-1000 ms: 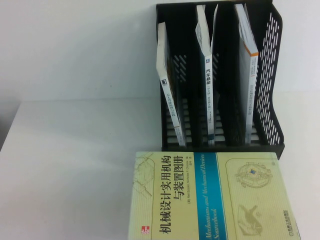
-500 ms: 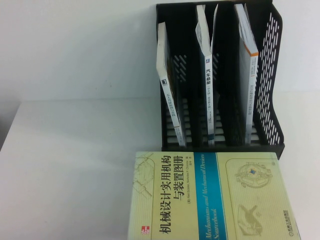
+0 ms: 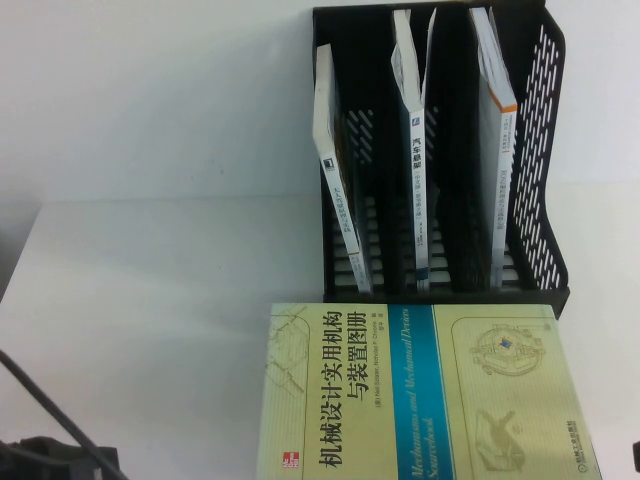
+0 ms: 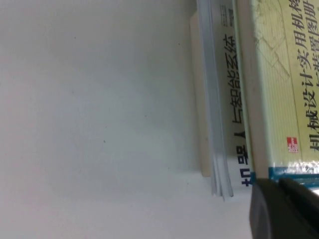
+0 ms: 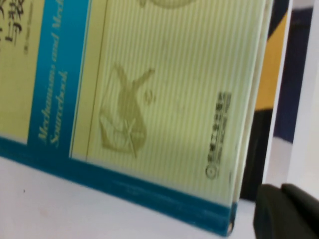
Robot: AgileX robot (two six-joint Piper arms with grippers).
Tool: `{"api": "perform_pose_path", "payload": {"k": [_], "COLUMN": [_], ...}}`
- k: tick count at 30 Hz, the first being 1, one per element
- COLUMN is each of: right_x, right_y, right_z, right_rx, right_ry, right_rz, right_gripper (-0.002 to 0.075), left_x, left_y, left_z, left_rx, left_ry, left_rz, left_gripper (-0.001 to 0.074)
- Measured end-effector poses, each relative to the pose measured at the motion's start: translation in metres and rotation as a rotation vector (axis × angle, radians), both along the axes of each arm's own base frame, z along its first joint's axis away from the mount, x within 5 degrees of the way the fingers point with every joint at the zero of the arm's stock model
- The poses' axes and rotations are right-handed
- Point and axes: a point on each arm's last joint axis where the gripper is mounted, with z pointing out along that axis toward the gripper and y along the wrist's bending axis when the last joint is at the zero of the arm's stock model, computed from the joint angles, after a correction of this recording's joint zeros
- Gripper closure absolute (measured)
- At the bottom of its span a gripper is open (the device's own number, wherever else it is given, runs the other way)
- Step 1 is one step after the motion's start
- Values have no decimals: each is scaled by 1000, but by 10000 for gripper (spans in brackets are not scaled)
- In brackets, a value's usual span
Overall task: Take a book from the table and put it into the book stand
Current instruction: Push book with right arm
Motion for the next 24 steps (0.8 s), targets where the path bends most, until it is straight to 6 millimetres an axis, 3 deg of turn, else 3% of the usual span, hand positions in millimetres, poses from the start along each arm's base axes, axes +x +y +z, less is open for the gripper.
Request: {"api": "perform_pose_path", "payload": {"k": [11,24], "right_x": [45,67], "right_y": [6,15], "right_z": [-30,-49], "right_rx": [95,252], "right_ry": [-30,31], "right_rz": [-30,-71], "right_gripper": [729,729], "left_x": [27,32], "left_y": [-17,-17], "left_z": [-3,-1], "left_rx": [-156,-175], "left_ry": [52,11], "left_rz": [-82,-59], "left_gripper": [738,737]}}
